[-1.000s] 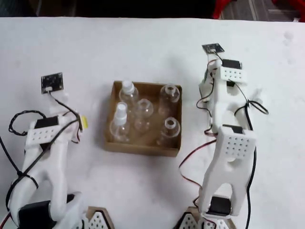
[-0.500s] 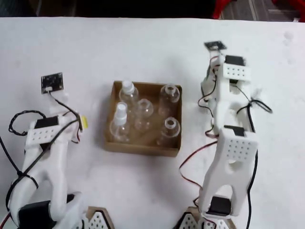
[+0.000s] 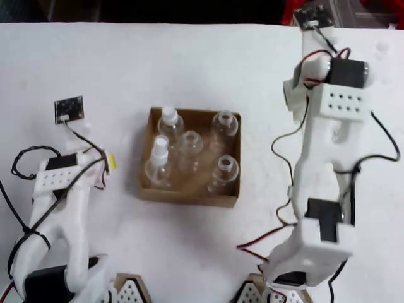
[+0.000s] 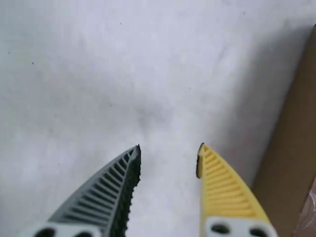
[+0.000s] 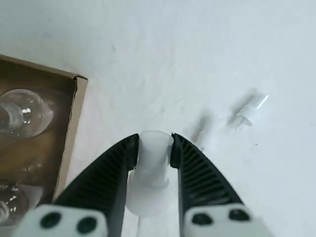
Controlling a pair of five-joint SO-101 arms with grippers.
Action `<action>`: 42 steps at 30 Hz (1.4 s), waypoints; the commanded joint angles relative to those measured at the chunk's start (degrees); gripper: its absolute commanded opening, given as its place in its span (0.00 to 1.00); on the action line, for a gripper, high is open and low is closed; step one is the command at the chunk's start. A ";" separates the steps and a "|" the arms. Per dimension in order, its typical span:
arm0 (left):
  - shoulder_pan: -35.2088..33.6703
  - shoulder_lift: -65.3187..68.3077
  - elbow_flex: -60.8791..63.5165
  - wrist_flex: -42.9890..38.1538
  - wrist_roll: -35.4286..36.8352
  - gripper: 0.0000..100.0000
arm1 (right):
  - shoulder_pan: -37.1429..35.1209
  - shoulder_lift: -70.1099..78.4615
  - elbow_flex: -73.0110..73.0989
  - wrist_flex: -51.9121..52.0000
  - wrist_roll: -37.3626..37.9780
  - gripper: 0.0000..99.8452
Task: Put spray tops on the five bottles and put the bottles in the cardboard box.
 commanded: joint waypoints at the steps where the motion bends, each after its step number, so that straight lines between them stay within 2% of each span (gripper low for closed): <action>1: 0.48 -0.13 -2.37 0.35 -0.88 0.18 | -0.75 -7.52 -1.41 2.68 0.09 0.02; 7: 0.40 -0.13 -2.37 0.62 -0.88 0.18 | -4.62 -20.18 2.73 2.95 0.09 0.02; 12: 0.40 -0.13 -2.37 0.53 -0.88 0.18 | -12.62 -35.38 12.22 2.68 0.53 0.02; 15: 0.40 -0.13 -2.37 0.44 -0.88 0.18 | -17.98 -42.77 19.16 -1.19 0.53 0.02; 19: 0.40 -0.13 -2.37 0.44 -0.88 0.18 | -22.64 -51.30 31.38 -11.21 0.53 0.02; 28: 0.57 -0.13 -2.37 0.44 -0.88 0.18 | -23.25 -67.91 52.04 -38.81 -0.18 0.02; 35: 0.57 -0.13 -2.55 0.35 -0.88 0.18 | -23.16 -72.40 62.95 -57.45 -13.89 0.02; 38: 0.57 -0.13 -2.46 0.35 -0.88 0.18 | -23.16 -72.31 70.07 -71.87 -16.44 0.02; 42: 0.57 -0.13 -2.55 0.35 -0.97 0.18 | -23.34 -72.04 78.77 -91.56 -12.40 0.02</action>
